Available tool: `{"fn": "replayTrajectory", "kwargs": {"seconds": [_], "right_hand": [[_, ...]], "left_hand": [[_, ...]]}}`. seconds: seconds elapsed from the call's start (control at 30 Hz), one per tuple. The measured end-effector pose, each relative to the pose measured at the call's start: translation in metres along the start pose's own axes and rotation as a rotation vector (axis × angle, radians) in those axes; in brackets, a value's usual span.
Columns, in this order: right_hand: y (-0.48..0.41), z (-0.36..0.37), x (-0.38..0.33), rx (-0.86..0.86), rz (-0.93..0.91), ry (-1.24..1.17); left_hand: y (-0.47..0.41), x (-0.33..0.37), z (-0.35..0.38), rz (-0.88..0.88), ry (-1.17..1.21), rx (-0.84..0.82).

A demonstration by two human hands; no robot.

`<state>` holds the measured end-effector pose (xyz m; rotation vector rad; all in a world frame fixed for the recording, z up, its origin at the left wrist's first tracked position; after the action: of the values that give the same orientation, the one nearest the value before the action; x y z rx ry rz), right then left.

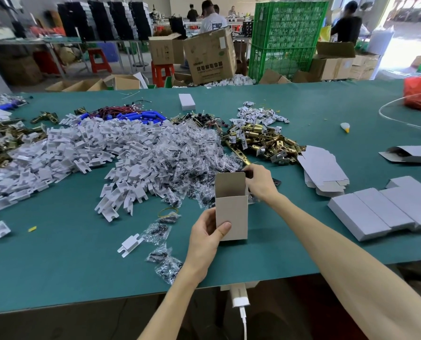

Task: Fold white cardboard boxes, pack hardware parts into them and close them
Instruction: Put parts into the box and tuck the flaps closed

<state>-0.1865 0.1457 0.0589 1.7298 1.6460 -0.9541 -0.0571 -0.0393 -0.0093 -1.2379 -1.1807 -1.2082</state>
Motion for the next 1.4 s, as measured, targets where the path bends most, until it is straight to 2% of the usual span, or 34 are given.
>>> {"fn": "replayTrajectory", "kwargs": {"seconds": [0.13, 0.23, 0.33, 0.47, 0.57, 0.67, 0.77, 0.97, 1.13, 1.4], "right_hand": [[0.002, -0.009, -0.004, 0.024, 0.021, -0.097], [0.007, -0.014, -0.003, 0.022, 0.152, -0.496], [0.016, -0.014, -0.019, -0.076, 0.231, -0.861], [0.027, -0.024, -0.052, -0.196, 0.194, -1.187], [0.035, -0.029, -0.071, -0.283, 0.150, -1.290], [0.043, -0.029, -0.083, -0.355, 0.070, -1.124], [0.048, -0.031, -0.084, -0.282, -0.024, -0.833], [0.056, -0.028, -0.098, -0.250, -0.161, -0.511], [0.063, -0.023, -0.115, -0.184, -0.353, -0.118], [0.080, 0.007, -0.117, -0.384, -0.427, 0.191]], "left_hand": [[0.001, 0.002, 0.000, 0.001, -0.011, 0.011], [0.002, 0.003, -0.001, -0.005, -0.020, 0.018], [0.003, 0.004, -0.001, -0.010, -0.032, 0.018], [0.003, 0.004, -0.001, -0.012, -0.036, 0.024], [0.004, 0.005, -0.001, -0.009, -0.032, 0.025], [0.004, 0.005, 0.000, -0.012, -0.021, 0.020], [0.005, 0.005, 0.000, -0.012, -0.018, 0.018], [0.004, 0.006, 0.000, -0.010, -0.025, 0.018], [0.004, 0.005, 0.000, -0.005, -0.031, 0.017], [0.002, 0.001, -0.002, -0.015, -0.043, 0.025]]}}
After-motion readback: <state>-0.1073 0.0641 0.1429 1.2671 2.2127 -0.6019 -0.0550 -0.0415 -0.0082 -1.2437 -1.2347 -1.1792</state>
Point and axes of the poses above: each hand's wrist, its own y-axis away from the middle knuckle, its own z-axis out of the palm, x = y × z, the point moved 10 cm from there along -y, towards the middle knuckle, and after that the axes turned 9 degrees about -y, right-handed, at the moved point
